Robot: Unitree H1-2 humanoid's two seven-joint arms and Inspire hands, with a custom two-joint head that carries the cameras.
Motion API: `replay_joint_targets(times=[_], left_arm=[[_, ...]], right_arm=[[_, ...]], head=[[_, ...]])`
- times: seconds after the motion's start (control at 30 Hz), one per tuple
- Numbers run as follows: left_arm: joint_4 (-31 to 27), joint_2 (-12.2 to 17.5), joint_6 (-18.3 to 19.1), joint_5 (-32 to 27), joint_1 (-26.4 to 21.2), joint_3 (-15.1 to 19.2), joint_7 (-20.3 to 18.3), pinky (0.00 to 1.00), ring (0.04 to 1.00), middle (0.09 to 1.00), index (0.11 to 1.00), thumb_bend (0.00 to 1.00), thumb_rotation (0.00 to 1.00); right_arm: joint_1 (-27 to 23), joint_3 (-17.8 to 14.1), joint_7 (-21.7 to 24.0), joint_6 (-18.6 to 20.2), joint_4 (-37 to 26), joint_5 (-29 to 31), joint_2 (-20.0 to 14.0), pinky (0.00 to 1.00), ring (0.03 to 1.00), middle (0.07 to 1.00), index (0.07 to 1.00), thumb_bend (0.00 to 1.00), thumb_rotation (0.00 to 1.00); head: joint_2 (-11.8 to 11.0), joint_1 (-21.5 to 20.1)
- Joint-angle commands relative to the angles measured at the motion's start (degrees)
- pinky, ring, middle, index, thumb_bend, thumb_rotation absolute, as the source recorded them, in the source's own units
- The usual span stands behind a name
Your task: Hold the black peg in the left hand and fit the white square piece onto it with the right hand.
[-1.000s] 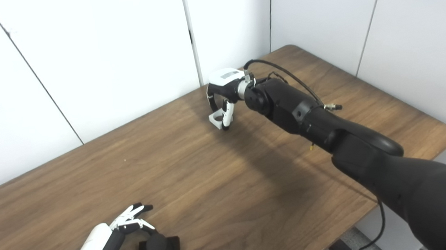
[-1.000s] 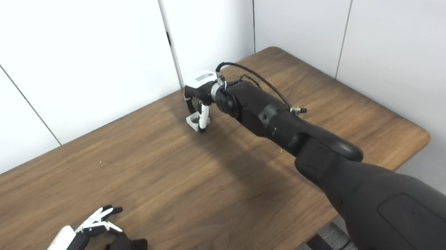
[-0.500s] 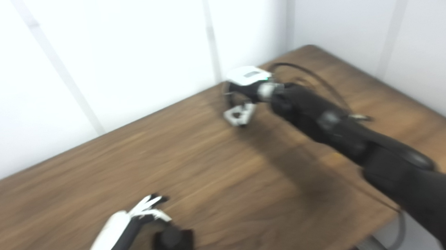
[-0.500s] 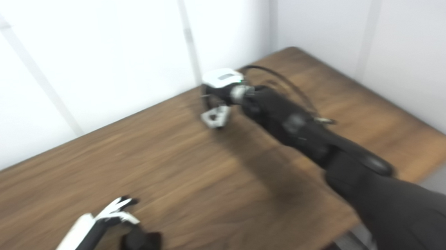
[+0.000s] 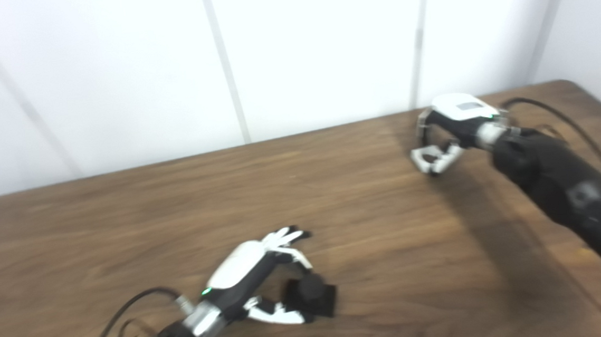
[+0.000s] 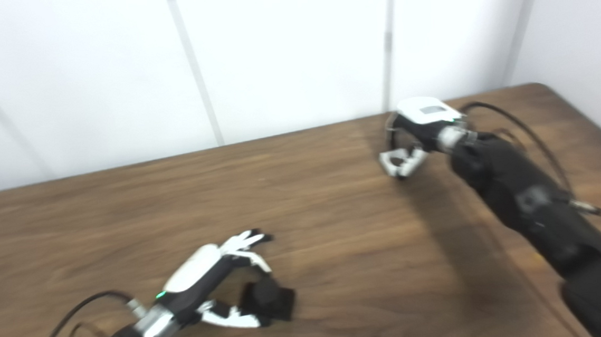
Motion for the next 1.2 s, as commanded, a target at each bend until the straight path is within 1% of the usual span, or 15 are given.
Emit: replay_joint_targets(times=[0.0, 0.1, 0.27, 0.57, 0.63, 0.73, 0.87, 1.07, 1.17], left_arm=[[2.21, -0.24, 1.71, 4.10, -0.21, -1.70, -0.63, 1.00, 1.000, 0.949, 0.492, 0.52, 0.07], [2.36, -0.24, 1.58, 4.40, -0.29, -1.96, -0.27, 1.00, 1.000, 0.949, 0.492, 0.52, 0.07], [2.56, -0.30, 1.77, 4.34, -0.25, -1.85, 0.47, 1.00, 1.000, 0.949, 0.492, 0.52, 0.08], [2.36, -0.14, 2.51, 4.37, -0.45, -1.96, 0.66, 1.00, 1.000, 0.946, 0.492, 0.52, 0.08], [2.15, -0.22, 2.82, 4.32, -0.45, -1.98, 0.51, 1.00, 1.000, 0.947, 0.492, 0.52, 0.07], [2.19, -0.28, 2.96, 4.24, -0.62, -1.97, 0.47, 1.00, 1.000, 0.949, 0.492, 0.52, 0.07], [2.47, -0.25, 2.74, 4.23, -0.81, -1.92, 0.66, 1.00, 1.000, 0.947, 0.492, 0.52, 0.07], [2.36, -0.10, 3.13, 4.79, -1.06, -2.09, 0.51, 0.99, 1.000, 0.949, 0.492, 0.52, 0.07], [2.13, -0.11, 3.26, 4.58, -0.92, -2.01, 0.40, 0.99, 1.000, 0.948, 0.492, 0.52, 0.07]], right_arm=[[-0.03, 0.29, 0.61, 0.07, 1.40, -1.05, -1.99, 0.92, 0.879, 0.817, 0.486, 0.52, 0.14], [-0.27, 0.68, 0.76, -0.52, 1.45, -1.29, -2.18, 0.92, 0.883, 0.818, 0.486, 0.52, 0.14], [-0.47, 1.22, 0.11, -1.36, 1.85, -1.64, -2.09, 0.86, 0.852, 0.811, 0.486, 0.52, 0.14], [-0.50, 0.85, -0.71, -2.36, 2.19, -1.14, -1.98, 0.86, 0.851, 0.806, 0.486, 0.52, 0.13], [-0.13, 0.56, -0.72, -2.38, 1.20, -0.93, -2.09, 0.85, 0.850, 0.807, 0.486, 0.52, 0.14], [0.88, -1.27, -1.42, -2.67, -0.91, 1.02, -1.70, 0.84, 0.847, 0.801, 0.485, 0.52, 0.13], [2.55, -3.54, -2.05, -3.09, -4.89, 2.91, -1.27, 0.87, 0.858, 0.801, 0.484, 0.52, 0.14], [4.36, -5.28, -0.37, -2.92, -11.02, 3.99, -1.56, 0.91, 0.864, 0.811, 0.484, 0.52, 0.14], [5.25, -6.00, 0.42, -3.11, -14.29, 4.07, -2.03, 0.90, 0.862, 0.805, 0.483, 0.52, 0.14]], head=[[0.09, 0.25], [0.23, 0.53], [0.38, 0.81], [0.76, 0.46], [0.91, 0.38], [1.09, 0.21], [1.09, 0.21], [1.38, 0.12], [1.75, 0.12]])
